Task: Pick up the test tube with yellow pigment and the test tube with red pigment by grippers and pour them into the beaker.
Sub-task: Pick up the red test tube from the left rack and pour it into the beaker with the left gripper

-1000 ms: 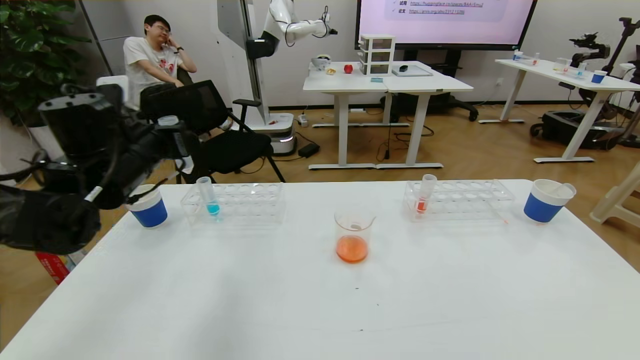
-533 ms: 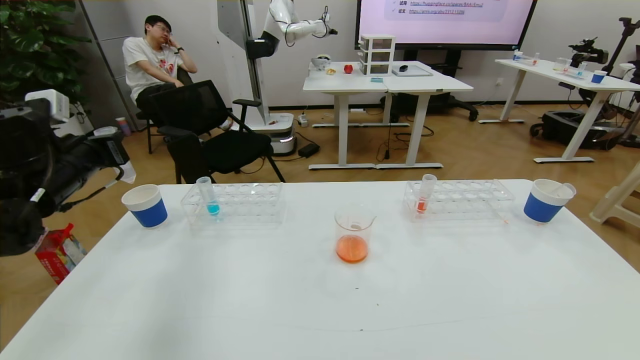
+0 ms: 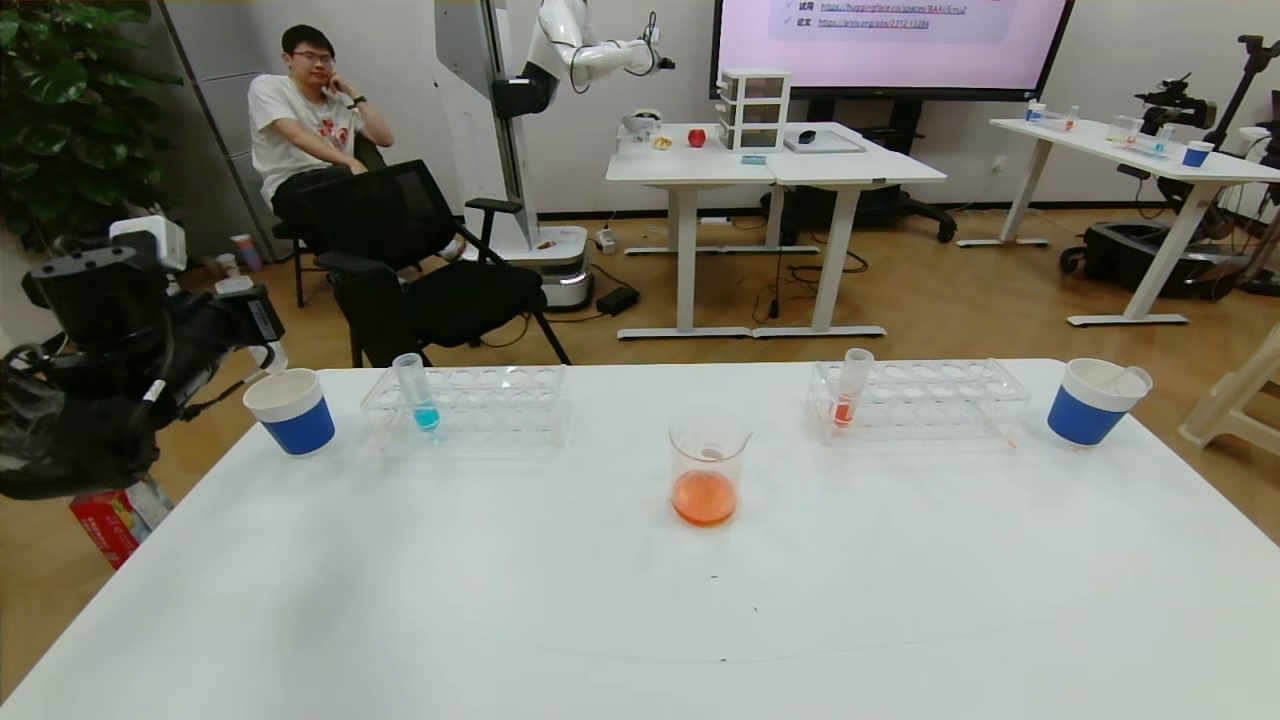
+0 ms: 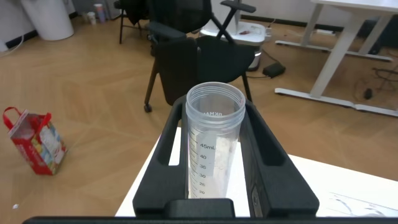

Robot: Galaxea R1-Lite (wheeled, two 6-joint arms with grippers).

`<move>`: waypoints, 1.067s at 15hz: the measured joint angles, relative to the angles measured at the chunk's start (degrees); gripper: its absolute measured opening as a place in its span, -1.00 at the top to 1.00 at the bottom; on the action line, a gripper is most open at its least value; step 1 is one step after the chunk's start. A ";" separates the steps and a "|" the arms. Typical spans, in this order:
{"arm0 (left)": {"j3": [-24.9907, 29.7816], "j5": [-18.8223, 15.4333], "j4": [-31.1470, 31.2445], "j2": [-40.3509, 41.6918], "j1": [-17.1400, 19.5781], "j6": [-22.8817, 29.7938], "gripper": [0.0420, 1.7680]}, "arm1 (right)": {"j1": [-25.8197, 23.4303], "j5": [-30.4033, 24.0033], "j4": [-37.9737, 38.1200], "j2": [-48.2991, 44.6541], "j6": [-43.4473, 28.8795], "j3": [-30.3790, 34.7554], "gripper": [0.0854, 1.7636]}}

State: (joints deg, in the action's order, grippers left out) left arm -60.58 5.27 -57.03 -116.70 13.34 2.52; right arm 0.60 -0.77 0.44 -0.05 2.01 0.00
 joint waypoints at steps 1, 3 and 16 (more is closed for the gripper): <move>-0.96 1.17 -0.02 -1.68 -0.02 -0.07 0.46 | 0.00 0.00 0.00 0.00 0.00 0.00 -0.97; -1.85 2.01 -0.68 -4.57 -0.30 0.09 0.46 | 0.00 -0.02 0.00 0.00 0.05 0.00 -0.97; 0.16 2.23 -7.58 -10.29 -0.28 0.76 -0.25 | 0.00 0.00 0.00 0.00 0.00 0.00 -0.97</move>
State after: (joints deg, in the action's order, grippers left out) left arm -60.42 7.50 -64.61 -126.99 13.06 3.28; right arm 0.60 -0.77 0.44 -0.05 2.01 0.00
